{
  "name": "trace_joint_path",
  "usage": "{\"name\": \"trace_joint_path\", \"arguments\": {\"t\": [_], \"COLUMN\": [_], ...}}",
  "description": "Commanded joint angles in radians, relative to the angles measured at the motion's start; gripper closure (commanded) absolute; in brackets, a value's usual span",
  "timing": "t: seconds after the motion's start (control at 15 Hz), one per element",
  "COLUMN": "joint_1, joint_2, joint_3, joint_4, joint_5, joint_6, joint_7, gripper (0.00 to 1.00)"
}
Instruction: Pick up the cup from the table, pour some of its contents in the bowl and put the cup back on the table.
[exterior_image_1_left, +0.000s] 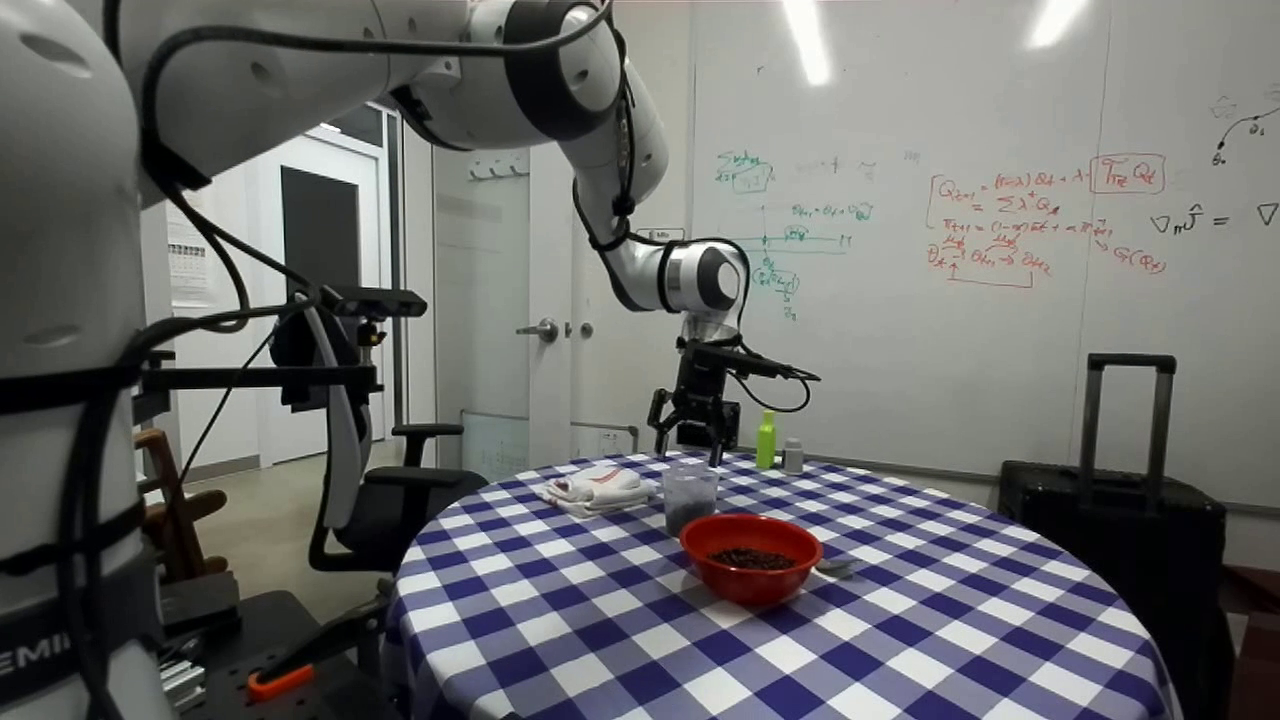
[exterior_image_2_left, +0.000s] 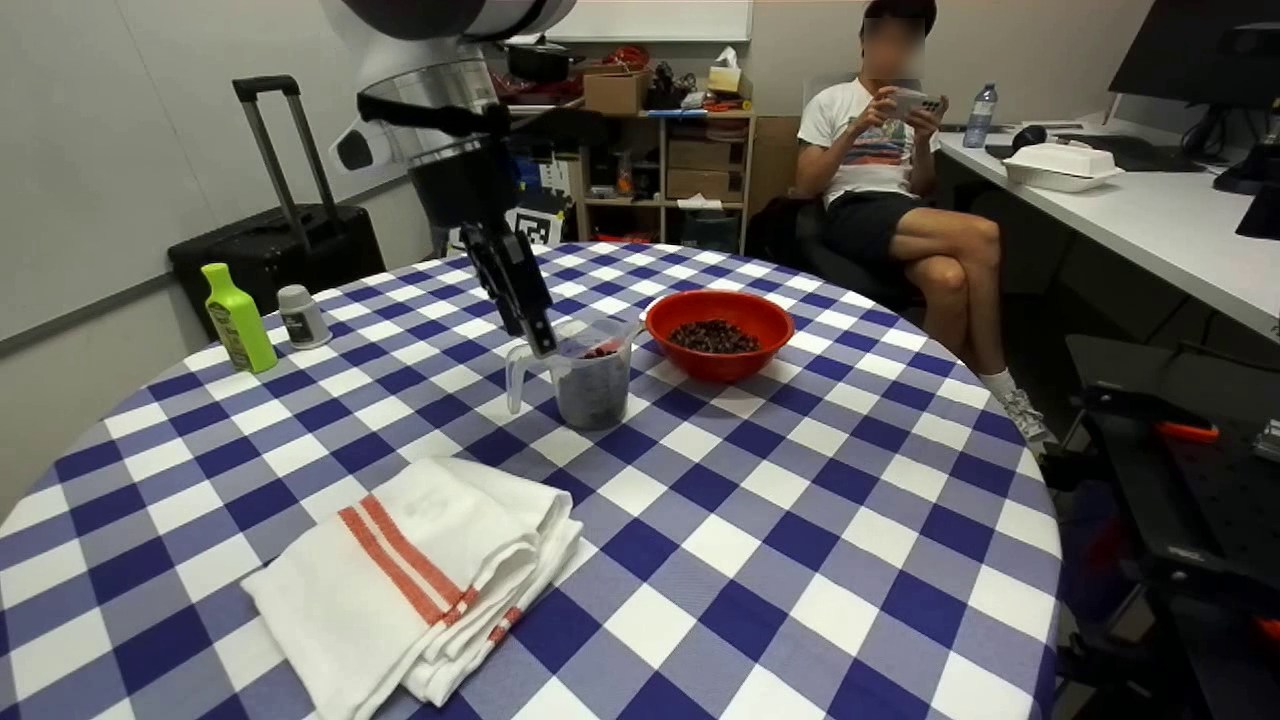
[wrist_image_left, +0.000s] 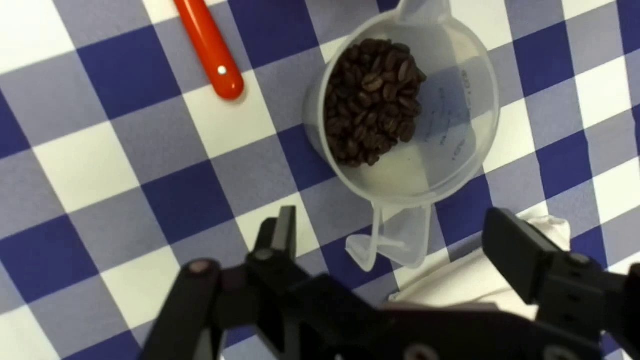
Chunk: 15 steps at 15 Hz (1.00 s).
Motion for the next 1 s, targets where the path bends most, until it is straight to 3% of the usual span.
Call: {"name": "trace_joint_path", "arguments": {"t": [0.0, 0.33, 0.6, 0.93], "joint_1": [-0.076, -0.118, -0.101, -0.103], "joint_2": [-0.060, -0.170, -0.288, -0.459], "joint_3": [0.038, 0.039, -0.032, -0.087], "joint_4": [0.012, -0.021, -0.145, -0.385], "joint_5": [0.107, 0.212, 0.127, 0.061], "joint_6": [-0.088, -0.119, -0.054, -0.031], "joint_7": [0.039, 0.125, 0.283, 0.494], "gripper": [0.00, 0.00, 0.00, 0.00]}}
